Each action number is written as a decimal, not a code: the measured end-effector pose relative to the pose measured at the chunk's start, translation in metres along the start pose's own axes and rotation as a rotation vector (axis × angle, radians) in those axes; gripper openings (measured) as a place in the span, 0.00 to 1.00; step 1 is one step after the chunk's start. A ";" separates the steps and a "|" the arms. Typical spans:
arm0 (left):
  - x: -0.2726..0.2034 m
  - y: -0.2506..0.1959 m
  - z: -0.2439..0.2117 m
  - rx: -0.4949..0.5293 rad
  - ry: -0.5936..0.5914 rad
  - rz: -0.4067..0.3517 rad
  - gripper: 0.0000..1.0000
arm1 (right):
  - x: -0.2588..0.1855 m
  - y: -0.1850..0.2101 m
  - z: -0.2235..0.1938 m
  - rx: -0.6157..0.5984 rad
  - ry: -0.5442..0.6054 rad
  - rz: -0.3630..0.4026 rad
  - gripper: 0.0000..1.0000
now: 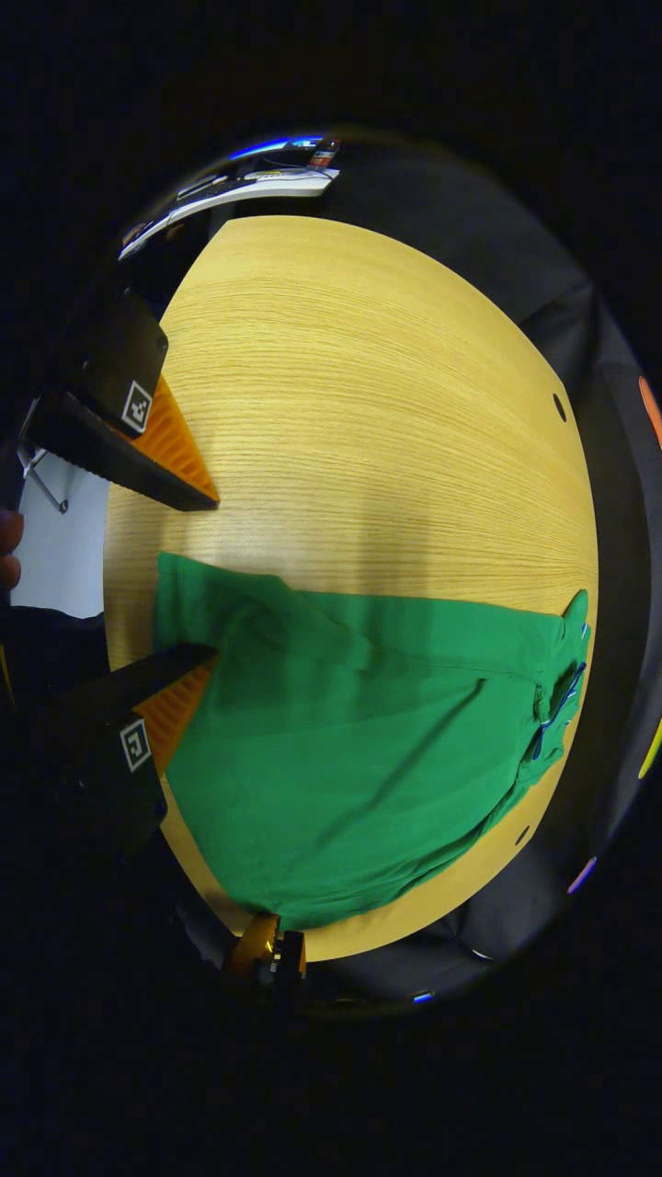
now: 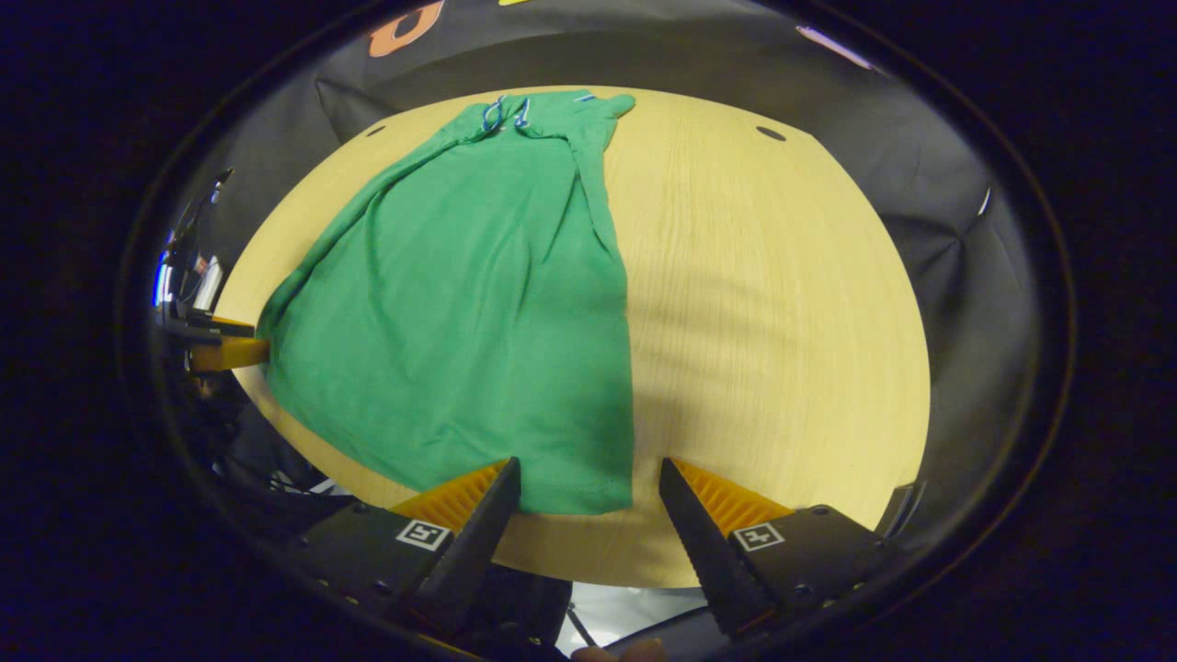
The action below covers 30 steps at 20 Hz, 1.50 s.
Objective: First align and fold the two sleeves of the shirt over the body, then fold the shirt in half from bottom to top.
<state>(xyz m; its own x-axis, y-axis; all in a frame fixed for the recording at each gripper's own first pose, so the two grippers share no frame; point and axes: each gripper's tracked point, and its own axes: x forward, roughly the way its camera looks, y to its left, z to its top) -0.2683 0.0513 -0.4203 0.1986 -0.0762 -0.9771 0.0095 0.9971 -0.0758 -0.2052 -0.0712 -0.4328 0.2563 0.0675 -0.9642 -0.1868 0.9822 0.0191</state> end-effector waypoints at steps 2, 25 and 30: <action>0.000 -0.001 -0.001 -0.009 0.002 0.007 0.96 | 0.000 0.001 -0.001 -0.003 0.008 0.001 0.95; -0.038 -0.040 0.004 -0.085 0.062 -0.242 0.04 | -0.021 0.005 0.017 0.084 0.021 0.108 0.01; -0.059 -0.047 0.019 -0.085 0.039 -0.289 0.04 | -0.039 0.003 0.034 0.089 -0.026 0.127 0.02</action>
<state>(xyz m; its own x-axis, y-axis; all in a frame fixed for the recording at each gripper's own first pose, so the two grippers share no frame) -0.2621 0.0094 -0.3550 0.1619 -0.3581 -0.9195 -0.0223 0.9303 -0.3662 -0.1832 -0.0645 -0.3857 0.2604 0.1959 -0.9454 -0.1347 0.9770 0.1654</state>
